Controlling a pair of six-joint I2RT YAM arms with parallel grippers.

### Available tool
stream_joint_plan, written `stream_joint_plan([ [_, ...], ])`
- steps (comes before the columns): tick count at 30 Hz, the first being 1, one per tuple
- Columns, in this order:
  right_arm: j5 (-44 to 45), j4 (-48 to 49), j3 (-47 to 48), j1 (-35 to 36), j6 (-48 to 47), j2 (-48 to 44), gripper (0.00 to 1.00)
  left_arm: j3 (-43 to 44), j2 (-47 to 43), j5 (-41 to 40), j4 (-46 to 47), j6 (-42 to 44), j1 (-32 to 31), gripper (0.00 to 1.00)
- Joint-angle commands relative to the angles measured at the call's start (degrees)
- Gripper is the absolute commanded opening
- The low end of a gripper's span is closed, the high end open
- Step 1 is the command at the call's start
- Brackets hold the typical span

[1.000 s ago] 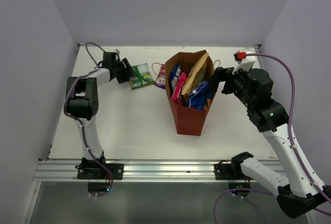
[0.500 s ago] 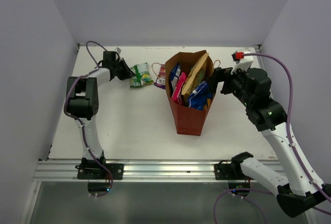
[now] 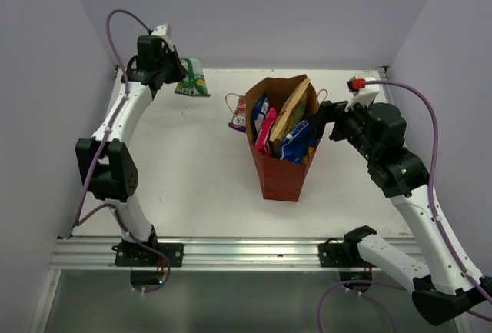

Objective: Place the snacks into the paper bag
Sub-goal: Pick up the snack from the center of the board, then place the snack in the paper bag.

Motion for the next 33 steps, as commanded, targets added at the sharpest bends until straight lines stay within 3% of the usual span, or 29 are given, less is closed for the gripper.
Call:
stream_joint_plan([
  [1,1.0,1.1,0.6,-0.1,-0.3,-1.5,0.95,8.6,-6.2,-8.0,-5.9,7.7,-5.0,0.0],
  [8,0.4,-0.1,1.5,0.0,0.2,-1.9,0.95,18.6,-9.7,-17.9,-15.3,13.4,-13.2,0.0],
  [18,-1.1,-0.8,1.7,-0.1,1.4,-2.2,0.95,26.9,-13.5,-27.9,-19.9,20.9,-25.2,0.0],
  [28,-0.1,-1.9,1.3,0.0,1.4,-4.3,0.95,29.1,-11.1,-42.2,-20.6,29.5,-43.5,0.0],
  [33,0.0,-1.9,1.0,-0.1,1.3,-4.6,0.95,30.6,-8.2,-42.5,-22.8,31.1,-48.7,0.0],
])
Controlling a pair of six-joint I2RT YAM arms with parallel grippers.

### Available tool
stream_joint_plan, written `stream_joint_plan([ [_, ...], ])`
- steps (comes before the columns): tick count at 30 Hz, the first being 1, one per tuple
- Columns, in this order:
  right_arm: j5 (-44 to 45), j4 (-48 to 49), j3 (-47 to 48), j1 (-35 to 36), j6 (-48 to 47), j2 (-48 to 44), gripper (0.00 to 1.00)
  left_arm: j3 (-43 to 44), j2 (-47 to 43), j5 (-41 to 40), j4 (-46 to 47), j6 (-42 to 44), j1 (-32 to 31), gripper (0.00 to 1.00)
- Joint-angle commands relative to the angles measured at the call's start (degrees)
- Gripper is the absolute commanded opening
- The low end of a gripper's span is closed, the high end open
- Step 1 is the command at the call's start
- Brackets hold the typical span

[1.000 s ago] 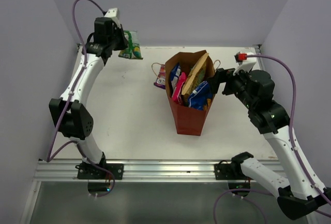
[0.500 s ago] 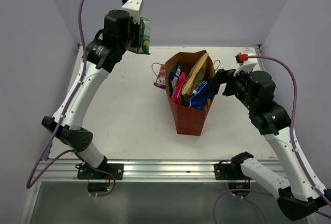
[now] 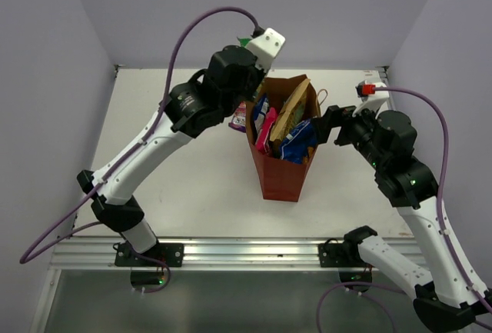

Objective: Place the snacks into the paper bag
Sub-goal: Place the snack in the paper bag.

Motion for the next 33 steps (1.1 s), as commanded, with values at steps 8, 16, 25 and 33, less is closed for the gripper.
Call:
stream_joint_plan([
  [8,-0.3,0.2,0.6,0.0,0.1,-0.3,0.95,3.7,5.8,-0.9,-3.6,2.4,-2.9,0.0],
  [16,-0.4,0.3,-0.1,0.0,0.2,-0.4,0.95,3.8,11.6,4.7,-7.2,0.7,-2.8,0.0],
  [25,-0.8,0.9,-0.9,0.0,0.0,-0.3,0.95,3.6,17.9,7.1,-6.0,-1.0,-2.7,0.01],
  [33,-0.2,0.9,-1.4,-0.1,-0.3,-0.7,0.95,10.9,21.8,5.0,-5.0,-9.4,-2.2,0.03],
])
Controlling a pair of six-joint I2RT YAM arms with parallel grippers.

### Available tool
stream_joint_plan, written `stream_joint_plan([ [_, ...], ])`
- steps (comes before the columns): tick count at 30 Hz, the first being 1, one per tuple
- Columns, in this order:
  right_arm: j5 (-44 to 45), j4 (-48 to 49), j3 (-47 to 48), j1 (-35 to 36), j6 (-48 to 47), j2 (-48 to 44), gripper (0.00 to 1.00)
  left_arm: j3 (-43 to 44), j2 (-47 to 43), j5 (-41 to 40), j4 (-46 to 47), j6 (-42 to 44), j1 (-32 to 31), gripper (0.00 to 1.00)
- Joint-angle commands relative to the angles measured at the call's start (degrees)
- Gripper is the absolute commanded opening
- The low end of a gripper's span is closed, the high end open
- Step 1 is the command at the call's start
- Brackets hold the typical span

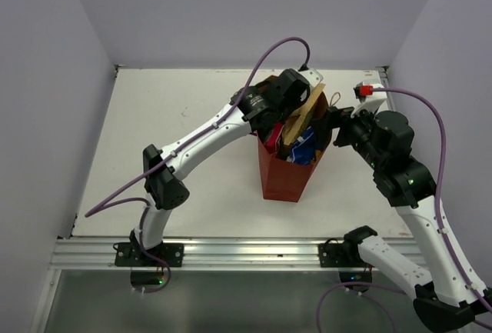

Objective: Place the snacks into the paper bag
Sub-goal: Place the snack in the paper bag.

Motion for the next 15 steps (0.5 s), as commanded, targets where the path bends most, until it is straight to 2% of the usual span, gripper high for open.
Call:
stream_joint_plan([
  [1,-0.2,1.0,-0.3,0.0,-0.2,-0.7,0.95,4.6,-0.7,-1.3,4.4,-5.7,0.4,0.04],
  [4,-0.4,1.1,-0.4,0.0,-0.2,-0.3,0.95,2.4,-1.6,-0.6,7.7,-7.9,1.1,0.05],
  [8,-0.2,1.3,-0.7,-0.1,-0.2,-0.4,0.95,-6.4,-3.3,1.7,13.0,-10.1,1.9,0.05],
  [15,-0.3,1.4,-0.8,-0.1,-0.1,-0.1,0.95,-12.7,-1.2,10.7,18.6,-13.1,2.2,0.06],
])
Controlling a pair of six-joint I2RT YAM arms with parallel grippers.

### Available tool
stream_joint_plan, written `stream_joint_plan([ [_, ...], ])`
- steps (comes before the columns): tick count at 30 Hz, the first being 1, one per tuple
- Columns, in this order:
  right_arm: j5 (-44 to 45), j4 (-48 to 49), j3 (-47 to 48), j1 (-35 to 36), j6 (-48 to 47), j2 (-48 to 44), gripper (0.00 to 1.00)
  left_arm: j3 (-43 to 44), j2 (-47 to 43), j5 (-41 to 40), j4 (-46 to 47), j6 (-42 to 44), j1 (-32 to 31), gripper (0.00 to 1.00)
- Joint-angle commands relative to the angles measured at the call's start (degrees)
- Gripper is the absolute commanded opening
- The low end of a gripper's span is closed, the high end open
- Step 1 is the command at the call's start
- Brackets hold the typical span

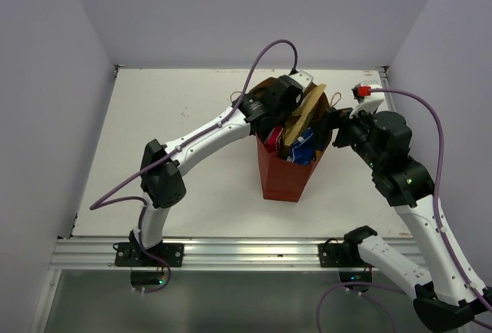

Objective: Place the snacks into the paper bag
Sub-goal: Place the snack in the paper bag.

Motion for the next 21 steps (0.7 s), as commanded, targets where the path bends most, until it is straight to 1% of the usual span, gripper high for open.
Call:
stream_joint_plan([
  [1,-0.3,1.4,-0.1,-0.1,-0.2,-0.2,0.95,-1.9,0.0,8.2,7.6,-4.0,-0.4,0.06],
  [3,-0.1,1.4,-0.2,0.0,-0.2,-0.2,0.95,-4.0,0.4,10.3,9.2,-4.1,-0.4,0.07],
  [7,-0.3,1.5,-0.3,-0.1,-0.2,0.0,0.95,-4.8,1.2,13.2,9.5,-3.9,-0.4,0.08],
  [10,-0.6,1.5,-0.2,-0.1,-0.1,0.2,0.95,-4.5,0.4,14.0,9.5,-3.1,-0.4,0.13],
  [11,-0.6,1.6,-0.1,-0.1,-0.1,0.2,0.95,-4.5,-0.1,13.6,9.6,-2.8,-0.4,0.18],
  [12,-0.5,1.5,0.2,-0.1,-0.2,0.2,0.95,-3.9,-1.9,10.9,9.4,-1.7,-0.3,0.26],
  [14,-0.5,1.4,0.2,-0.1,-0.2,0.2,0.95,-3.7,-3.4,9.6,9.2,-1.4,-0.3,0.33],
  [15,-0.4,1.4,0.2,-0.1,-0.2,0.2,0.95,-3.4,-5.1,9.0,9.2,-0.9,-0.3,0.4],
  [18,-0.5,1.5,0.2,-0.1,-0.2,0.2,0.95,-3.1,-7.5,6.8,9.4,0.3,-0.3,0.49],
  [19,-0.5,1.5,0.2,0.0,-0.2,0.2,0.95,-3.1,-9.2,6.2,9.4,0.5,-0.3,0.55],
  [21,-0.6,1.7,0.2,-0.1,-0.2,0.2,0.95,-3.1,-10.9,4.8,9.9,1.1,-0.3,0.6],
])
